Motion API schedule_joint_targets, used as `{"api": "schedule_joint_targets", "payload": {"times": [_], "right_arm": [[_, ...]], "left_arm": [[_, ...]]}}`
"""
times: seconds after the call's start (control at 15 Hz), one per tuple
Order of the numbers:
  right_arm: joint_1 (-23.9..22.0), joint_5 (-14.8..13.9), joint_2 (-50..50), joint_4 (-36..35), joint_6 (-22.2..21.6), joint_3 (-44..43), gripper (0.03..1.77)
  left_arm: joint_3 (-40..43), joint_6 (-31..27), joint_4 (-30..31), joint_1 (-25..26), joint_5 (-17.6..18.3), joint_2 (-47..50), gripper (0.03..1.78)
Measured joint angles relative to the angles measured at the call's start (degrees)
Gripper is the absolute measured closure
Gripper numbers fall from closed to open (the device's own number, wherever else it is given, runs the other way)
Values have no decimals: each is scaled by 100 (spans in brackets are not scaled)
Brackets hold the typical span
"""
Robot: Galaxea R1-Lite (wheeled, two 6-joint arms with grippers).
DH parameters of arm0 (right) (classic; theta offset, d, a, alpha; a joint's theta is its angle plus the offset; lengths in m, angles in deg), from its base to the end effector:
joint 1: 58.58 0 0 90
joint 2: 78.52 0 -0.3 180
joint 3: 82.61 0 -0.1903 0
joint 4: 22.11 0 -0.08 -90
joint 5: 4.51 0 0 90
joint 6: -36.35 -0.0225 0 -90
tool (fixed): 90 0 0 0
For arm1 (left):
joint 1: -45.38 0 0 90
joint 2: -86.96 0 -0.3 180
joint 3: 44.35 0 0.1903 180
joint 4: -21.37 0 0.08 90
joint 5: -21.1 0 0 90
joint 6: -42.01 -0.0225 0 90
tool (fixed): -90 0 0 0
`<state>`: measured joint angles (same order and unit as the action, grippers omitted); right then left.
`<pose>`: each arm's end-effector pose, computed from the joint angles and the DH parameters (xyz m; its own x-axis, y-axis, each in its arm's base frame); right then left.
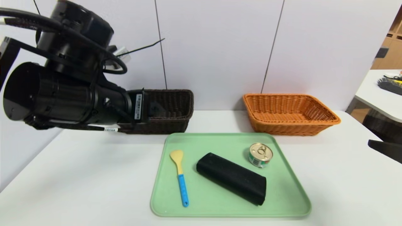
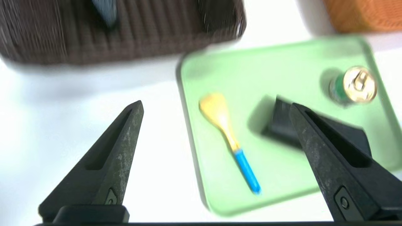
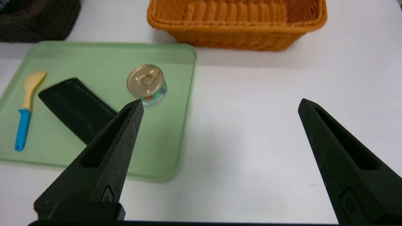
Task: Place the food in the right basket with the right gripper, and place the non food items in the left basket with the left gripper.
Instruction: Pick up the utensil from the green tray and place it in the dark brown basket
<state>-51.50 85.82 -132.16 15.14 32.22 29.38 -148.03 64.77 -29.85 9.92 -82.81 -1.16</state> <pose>0.1001 0.0126 0.2490 0.9136 0.1193 -0.3888 -0.1004 0.9926 0.0686 0.2118 -0.1442 0.2915 0.7818 -0.2617 -0.5659 0.1889 0.9644 -0.1851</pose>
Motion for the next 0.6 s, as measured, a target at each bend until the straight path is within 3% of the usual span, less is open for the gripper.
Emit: {"api": "schedule_joint_targets", "payload": {"times": [0.27,0.6], "right_arm": [[-1,-43,-226,441,11,-240,10],[-6,-43,-388,435,-13,-216,10]], "left_arm": [[435,946,-201,-653,-725,-254,14],[167,1724,-384,-841,-861,-1130,13]]}}
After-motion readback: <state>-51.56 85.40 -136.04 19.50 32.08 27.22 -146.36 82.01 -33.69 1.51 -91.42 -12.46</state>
